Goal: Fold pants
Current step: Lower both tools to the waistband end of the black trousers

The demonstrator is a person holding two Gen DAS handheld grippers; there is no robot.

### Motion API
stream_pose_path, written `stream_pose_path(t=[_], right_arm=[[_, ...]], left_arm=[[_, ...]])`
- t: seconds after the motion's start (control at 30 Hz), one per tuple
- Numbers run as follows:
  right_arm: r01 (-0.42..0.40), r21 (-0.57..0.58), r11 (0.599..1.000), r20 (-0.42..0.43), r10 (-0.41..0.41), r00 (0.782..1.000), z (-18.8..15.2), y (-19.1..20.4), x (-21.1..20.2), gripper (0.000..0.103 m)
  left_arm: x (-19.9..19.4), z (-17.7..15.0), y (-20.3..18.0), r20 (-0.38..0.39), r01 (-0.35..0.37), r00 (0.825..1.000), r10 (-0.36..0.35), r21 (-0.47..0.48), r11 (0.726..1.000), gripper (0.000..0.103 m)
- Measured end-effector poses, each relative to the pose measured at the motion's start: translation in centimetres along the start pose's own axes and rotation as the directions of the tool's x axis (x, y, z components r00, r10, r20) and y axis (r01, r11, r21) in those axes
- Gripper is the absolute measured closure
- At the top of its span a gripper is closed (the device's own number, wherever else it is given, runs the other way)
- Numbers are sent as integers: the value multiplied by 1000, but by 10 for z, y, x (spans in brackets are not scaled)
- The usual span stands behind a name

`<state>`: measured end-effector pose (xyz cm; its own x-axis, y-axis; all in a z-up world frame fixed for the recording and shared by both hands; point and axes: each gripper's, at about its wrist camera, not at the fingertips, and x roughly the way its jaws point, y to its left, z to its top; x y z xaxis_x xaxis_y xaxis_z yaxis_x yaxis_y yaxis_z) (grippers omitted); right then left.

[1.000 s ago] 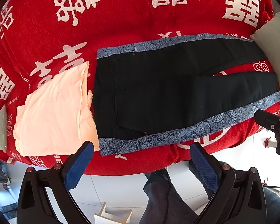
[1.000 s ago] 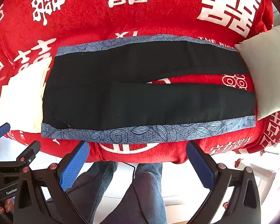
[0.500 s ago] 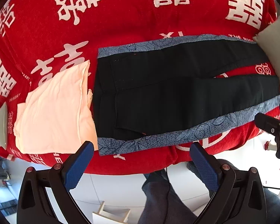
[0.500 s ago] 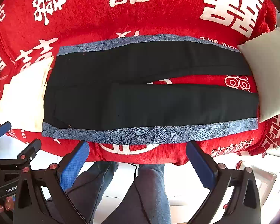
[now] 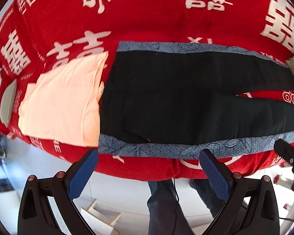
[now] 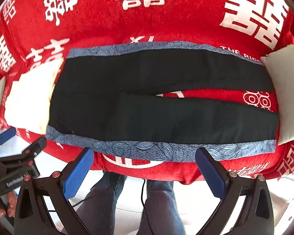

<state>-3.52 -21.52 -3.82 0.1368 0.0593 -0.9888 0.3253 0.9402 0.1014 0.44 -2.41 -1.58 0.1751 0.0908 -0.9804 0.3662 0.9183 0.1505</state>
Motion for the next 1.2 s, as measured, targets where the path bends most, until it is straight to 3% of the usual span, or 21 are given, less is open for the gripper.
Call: stream_pose_path(t=[0.27,0.53,0.87,1.1,1.2], right_arm=[[19,47,999,10,-19,1000,-9,-6,30,0],[-31,131,991,31,27,999,-29,-1,72,0],[-16,168,986,42,9,999,-45,2,93,0],[-99,181,978,68,87,994,-49,5,98,0],[-106,181,978,64,96,993,-51,10,102,0]], left_arm=[[28,-9,1,8,3,1000,-3,3,1000,0],[75,-25,9,4,51,999,-51,21,998,0],[107,-33,14,14,56,998,-56,24,998,0],[111,-35,31,39,118,992,-116,-33,992,0],[116,-37,33,22,92,996,-91,-31,995,0]])
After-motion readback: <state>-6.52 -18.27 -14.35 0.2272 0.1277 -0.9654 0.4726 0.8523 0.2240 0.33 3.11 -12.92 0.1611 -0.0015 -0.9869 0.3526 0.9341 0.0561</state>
